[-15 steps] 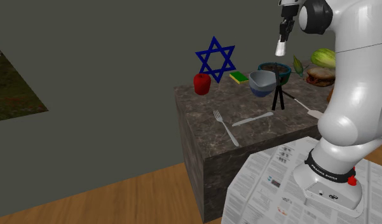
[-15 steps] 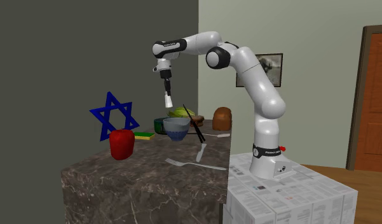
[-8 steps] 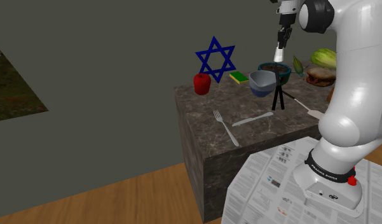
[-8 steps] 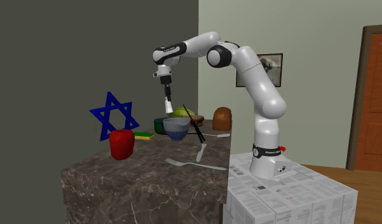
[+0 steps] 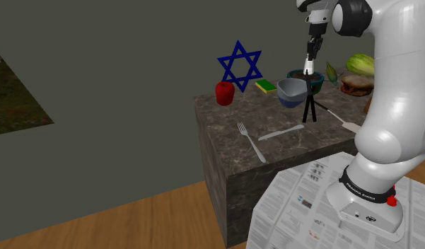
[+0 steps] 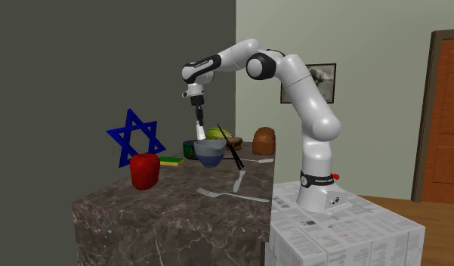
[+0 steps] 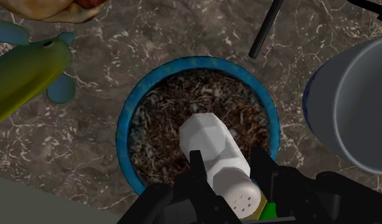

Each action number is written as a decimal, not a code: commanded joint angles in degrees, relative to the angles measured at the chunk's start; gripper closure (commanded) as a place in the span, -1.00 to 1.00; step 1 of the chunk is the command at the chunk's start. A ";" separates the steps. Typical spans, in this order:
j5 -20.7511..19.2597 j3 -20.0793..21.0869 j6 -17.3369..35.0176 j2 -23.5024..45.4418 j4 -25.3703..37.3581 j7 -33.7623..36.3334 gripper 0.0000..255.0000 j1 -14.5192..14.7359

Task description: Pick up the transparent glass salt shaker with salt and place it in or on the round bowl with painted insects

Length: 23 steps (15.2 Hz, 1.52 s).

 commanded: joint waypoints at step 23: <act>0.85 0.17 -8.43 2.22 10.76 0.13 -1.00 -2.27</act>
